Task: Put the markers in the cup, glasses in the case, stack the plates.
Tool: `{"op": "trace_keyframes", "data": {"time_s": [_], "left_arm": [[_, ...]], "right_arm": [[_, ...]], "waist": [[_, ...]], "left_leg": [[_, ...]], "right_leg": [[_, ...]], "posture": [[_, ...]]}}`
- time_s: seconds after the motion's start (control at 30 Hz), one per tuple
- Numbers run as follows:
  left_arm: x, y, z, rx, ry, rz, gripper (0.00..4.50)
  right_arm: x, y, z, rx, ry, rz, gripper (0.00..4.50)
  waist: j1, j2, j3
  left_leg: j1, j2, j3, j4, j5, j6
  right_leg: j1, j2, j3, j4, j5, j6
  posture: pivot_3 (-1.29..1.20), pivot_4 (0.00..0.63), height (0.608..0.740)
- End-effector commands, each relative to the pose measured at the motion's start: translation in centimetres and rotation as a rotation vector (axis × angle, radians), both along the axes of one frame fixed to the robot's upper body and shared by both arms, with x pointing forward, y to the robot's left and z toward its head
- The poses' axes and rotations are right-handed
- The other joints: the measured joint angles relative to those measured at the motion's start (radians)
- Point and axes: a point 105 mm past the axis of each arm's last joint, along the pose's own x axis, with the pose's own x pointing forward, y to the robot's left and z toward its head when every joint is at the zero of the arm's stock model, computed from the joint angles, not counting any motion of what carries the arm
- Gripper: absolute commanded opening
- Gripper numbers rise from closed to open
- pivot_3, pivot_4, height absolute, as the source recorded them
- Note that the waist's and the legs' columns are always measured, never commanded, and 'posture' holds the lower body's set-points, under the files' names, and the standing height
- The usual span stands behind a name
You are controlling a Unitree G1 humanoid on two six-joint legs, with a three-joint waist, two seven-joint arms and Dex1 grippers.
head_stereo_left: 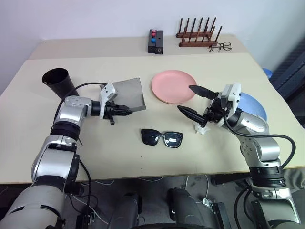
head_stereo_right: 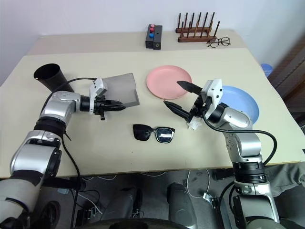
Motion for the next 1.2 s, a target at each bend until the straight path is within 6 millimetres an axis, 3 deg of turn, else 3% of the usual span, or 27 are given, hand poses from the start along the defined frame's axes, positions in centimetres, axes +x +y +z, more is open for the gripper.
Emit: {"op": "trace_keyframes", "data": {"time_s": [0.03, 0.13, 0.33, 0.77, 1.2], "left_arm": [[-1.9, 0.1, 2.0, -0.022, 0.026, -0.137, 0.6], [-3.1, 0.4, 2.2, -0.013, 0.071, -0.186, 0.6], [-3.6, 1.8, 0.3, 0.122, 0.101, -0.196, 0.6], [-3.1, 0.0, -2.0, 0.138, 0.071, -0.263, 0.6], [-2.9, 0.6, -1.5, 0.249, 0.053, -0.328, 0.6]], "right_arm": [[-0.2, 0.4, 0.9, 0.001, -0.047, 0.019, 4.38], [-0.1, 0.4, 0.9, -0.001, -0.047, 0.022, 4.38], [-0.3, 0.4, 0.8, -0.004, -0.046, 0.024, 4.38], [-0.5, 0.2, 0.8, -0.012, -0.045, 0.02, 4.38], [-0.5, 0.2, 0.7, -0.017, -0.044, 0.019, 4.38]], "waist": [[0.0, 0.0, 0.0], [0.0, 0.0, 0.0], [0.004, 0.0, 0.0], [0.003, 0.0, 0.0], [0.003, 0.0, 0.0]], "left_leg": [[0.0, 0.0, 0.0, 0.0, 0.0, 0.0], [0.0, 0.0, 0.0, 0.0, 0.0, 0.0], [0.0, 0.0, 0.0, 0.0, 0.0, 0.0], [0.0, 0.0, 0.0, 0.001, -0.001, 0.001], [0.0, 0.0, 0.0, 0.001, -0.001, 0.001]], "right_leg": [[0.0, 0.0, 0.0, 0.0, 0.0, 0.0], [0.0, 0.0, 0.0, 0.0, 0.0, 0.0], [0.0, 0.0, 0.0, 0.0, 0.0, 0.0], [0.001, 0.0, 0.0, 0.0, 0.0, 0.0], [0.001, 0.0, 0.0, 0.0, 0.0, 0.0]], "posture": [[0.0, 0.15, 0.74], [0.0, 0.15, 0.74], [0.0, 0.15, 0.74], [0.0, 0.15, 0.74], [0.0, 0.15, 0.74]]}}
